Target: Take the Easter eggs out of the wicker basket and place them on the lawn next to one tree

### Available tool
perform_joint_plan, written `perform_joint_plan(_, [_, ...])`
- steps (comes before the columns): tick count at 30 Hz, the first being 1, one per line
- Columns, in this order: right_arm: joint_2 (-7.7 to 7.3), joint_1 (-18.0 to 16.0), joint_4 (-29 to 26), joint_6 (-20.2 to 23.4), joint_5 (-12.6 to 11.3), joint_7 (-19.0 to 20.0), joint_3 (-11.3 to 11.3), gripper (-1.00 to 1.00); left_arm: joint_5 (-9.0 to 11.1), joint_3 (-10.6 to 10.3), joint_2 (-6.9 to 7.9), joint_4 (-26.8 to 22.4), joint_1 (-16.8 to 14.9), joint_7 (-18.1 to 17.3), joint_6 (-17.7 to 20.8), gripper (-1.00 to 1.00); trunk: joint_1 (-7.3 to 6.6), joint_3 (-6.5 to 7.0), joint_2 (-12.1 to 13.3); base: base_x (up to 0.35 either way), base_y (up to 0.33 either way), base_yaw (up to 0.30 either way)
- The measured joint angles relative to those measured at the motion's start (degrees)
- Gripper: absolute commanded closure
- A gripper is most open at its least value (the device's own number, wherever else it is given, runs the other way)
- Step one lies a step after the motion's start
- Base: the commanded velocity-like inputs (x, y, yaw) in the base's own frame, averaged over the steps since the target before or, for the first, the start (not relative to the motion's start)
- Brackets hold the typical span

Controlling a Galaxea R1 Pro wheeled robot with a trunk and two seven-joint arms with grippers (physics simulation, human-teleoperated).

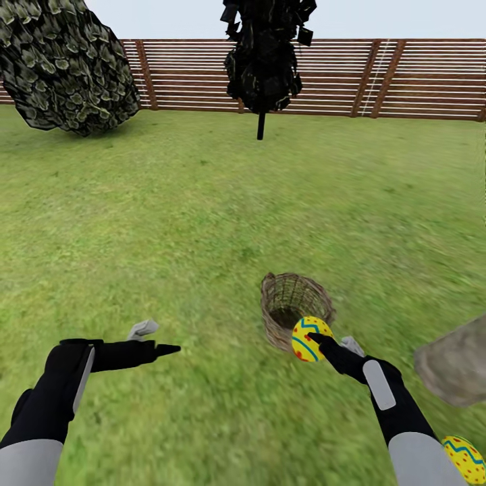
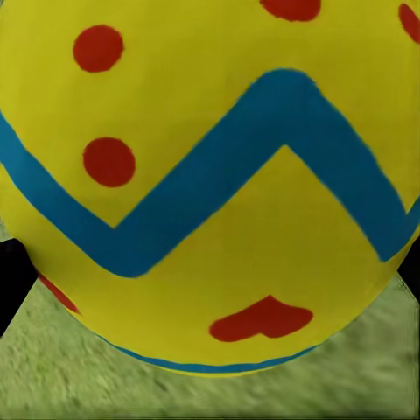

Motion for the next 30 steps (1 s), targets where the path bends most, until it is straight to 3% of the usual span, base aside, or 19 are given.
perform_joint_plan(8, [0.07,0.0,0.2,-0.1,0.1,0.0,-0.1,1.00,0.0,0.0,0.00,0.0,0.0,0.0,0.0,-1.00,0.00,0.00,0.0,-0.279,-0.040,0.000])
perform_joint_plan(26, [-0.17,0.0,0.7,-3.5,0.0,0.1,0.0,1.00,0.0,0.0,0.00,0.0,0.0,0.0,-0.3,-1.00,-0.03,0.00,0.0,-0.012,0.082,0.000])
perform_joint_plan(30, [-0.17,0.0,0.7,-3.5,0.0,0.1,0.0,1.00,0.0,-0.1,0.00,0.0,0.0,0.0,-0.3,-1.00,0.00,0.00,0.0,-0.241,-0.054,-0.030])
